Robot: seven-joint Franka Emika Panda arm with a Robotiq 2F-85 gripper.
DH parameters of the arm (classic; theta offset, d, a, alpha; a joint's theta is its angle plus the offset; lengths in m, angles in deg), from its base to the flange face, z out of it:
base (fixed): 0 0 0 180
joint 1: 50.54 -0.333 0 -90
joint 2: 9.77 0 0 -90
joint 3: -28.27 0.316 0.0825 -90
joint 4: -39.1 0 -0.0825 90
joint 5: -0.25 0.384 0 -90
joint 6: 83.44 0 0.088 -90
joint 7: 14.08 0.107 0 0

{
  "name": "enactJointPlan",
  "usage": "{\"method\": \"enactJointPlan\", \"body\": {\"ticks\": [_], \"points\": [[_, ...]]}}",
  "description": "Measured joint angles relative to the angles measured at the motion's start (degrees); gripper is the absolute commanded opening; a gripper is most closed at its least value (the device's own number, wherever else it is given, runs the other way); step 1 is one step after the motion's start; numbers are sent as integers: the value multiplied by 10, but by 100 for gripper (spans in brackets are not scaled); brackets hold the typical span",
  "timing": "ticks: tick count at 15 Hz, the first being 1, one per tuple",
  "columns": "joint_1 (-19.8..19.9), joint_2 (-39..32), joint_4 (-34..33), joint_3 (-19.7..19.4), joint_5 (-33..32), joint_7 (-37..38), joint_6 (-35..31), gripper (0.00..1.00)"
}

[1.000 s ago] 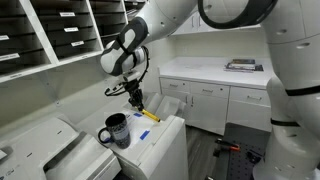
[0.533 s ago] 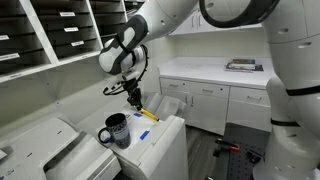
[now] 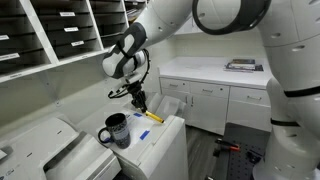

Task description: Remove the yellow pen from the mug

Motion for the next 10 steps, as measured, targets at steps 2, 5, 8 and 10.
{"method": "enactJointPlan", "body": {"ticks": [2,5,8,10], "points": [[0,-18,-9,-14,20,0,1,5],[0,-36,-27,-19,50,0,3,5],[-2,-47,-45,-22,72,0,3,53],[-6,-52,-53,-32,75,0,2,69]]}}
